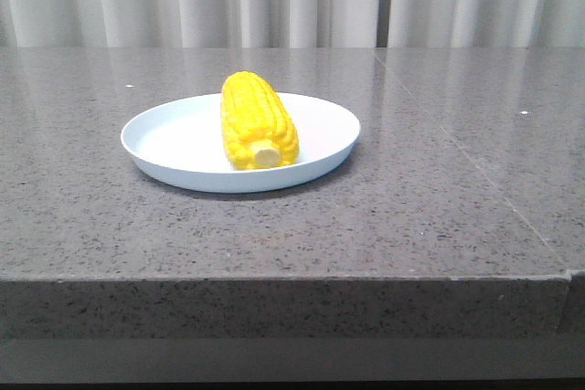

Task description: Place corn on plate with both arms

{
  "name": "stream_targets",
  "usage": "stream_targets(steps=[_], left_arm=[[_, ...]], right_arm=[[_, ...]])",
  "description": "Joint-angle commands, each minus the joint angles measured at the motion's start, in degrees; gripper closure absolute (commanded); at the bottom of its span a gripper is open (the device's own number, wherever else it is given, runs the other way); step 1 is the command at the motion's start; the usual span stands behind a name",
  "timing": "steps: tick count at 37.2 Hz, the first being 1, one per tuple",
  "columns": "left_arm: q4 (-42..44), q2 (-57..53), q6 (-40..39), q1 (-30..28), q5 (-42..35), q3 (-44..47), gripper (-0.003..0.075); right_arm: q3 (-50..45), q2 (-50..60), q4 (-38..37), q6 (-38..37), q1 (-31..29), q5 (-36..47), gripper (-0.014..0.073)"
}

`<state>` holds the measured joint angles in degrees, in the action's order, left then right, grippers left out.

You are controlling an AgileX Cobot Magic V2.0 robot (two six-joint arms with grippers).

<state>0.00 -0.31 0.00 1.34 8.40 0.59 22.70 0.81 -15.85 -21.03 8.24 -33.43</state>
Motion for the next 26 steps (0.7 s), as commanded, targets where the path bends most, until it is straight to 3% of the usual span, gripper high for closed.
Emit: stream_targets(steps=[1,9,14,18,26], left_arm=[[-0.5,-0.9,0.0,-0.1,-4.8,1.2,0.0741],[-0.5,-0.9,0.0,-0.1,-4.8,1.2,0.0741],[-0.5,-0.9,0.0,-0.1,-4.8,1.2,0.0741],[-0.5,-0.9,0.0,-0.1,-4.8,1.2,0.0741],[-0.5,-0.9,0.0,-0.1,-4.8,1.2,0.0741]], right_arm=[[1.4,-0.8,-1.5,0.6,-0.3,4.8,0.0657],[-1.6,-0.8,0.8,2.9,-0.3,10.1,0.0657],[-8.1,-0.8,12.6,14.0,-0.4,20.6,0.0657],[-13.7,-0.8,18.5,18.3,-2.4,27.2,0.0657],[-18.7,-0.6,23.0,18.3,-9.2,26.4,0.0657]])
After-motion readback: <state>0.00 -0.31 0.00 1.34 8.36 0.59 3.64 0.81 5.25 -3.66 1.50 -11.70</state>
